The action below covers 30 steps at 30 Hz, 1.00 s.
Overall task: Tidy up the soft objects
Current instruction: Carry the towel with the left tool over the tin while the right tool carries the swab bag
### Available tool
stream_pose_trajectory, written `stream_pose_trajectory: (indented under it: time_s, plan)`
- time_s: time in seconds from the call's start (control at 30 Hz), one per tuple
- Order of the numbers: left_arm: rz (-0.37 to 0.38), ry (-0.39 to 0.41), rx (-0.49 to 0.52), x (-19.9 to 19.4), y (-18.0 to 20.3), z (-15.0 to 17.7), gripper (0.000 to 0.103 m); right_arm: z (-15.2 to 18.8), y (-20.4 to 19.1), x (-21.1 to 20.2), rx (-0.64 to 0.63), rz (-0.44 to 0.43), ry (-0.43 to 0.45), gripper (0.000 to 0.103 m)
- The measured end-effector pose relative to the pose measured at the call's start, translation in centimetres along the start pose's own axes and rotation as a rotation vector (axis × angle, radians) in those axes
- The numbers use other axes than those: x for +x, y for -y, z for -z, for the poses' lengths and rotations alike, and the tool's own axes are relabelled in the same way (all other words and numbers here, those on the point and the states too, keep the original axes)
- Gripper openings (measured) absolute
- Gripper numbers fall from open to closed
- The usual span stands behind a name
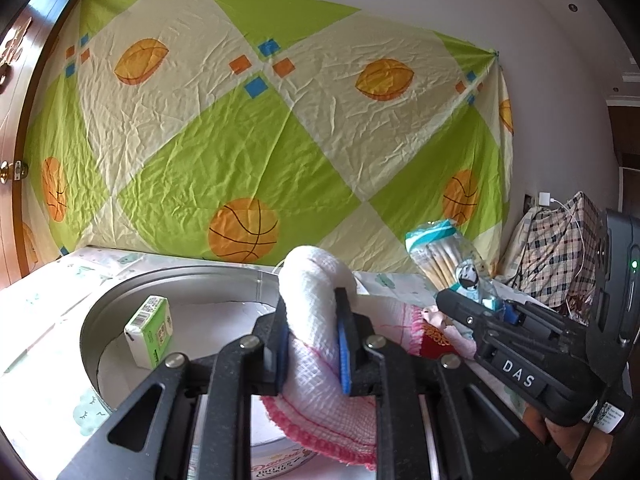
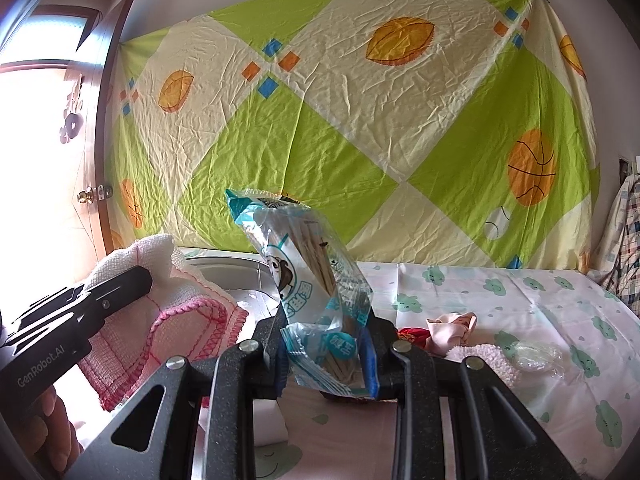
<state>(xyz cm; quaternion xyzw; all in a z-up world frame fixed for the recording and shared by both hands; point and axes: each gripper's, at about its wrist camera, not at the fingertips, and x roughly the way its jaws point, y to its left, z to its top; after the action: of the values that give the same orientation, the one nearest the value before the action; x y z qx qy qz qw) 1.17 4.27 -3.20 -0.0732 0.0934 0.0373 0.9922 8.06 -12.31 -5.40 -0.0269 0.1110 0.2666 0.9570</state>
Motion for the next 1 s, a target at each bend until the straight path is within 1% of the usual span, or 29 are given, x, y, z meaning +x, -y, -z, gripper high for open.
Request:
stream_pose_trajectory:
  time_s: [0.1,0.33,0.67,0.83,1.0]
  plan:
    - [-0.015,0.006,0.001,0.0,-0.4,-0.1,0.017,0.0,0.0,0.0,-0.001,-0.004,-0.001,0.031]
    - [-0.039,-0.007,-0.036,0.4,-2.1,-0.2,0.017,0.0,0.1,0.0,0.002,-0.005,-0.001,0.031]
    - [-0.066,0.003,-0.035,0.4,-3.5,-1.0,0.017,-0.4,-0.4,0.5,-0.016,-0.032,-0.012,0.031]
    - [-0.056,0.002,-0.049,0.2,-3.9,-1.1,0.017,-0.7,-0.8,0.3,-0.028,-0.037,0.001,0.031]
    - [-0.048,0.001,-0.032,0.3,-3.5,-1.2,0.017,-1.0,-0.9,0.3,-0.030,-0.044,-0.002,0.031]
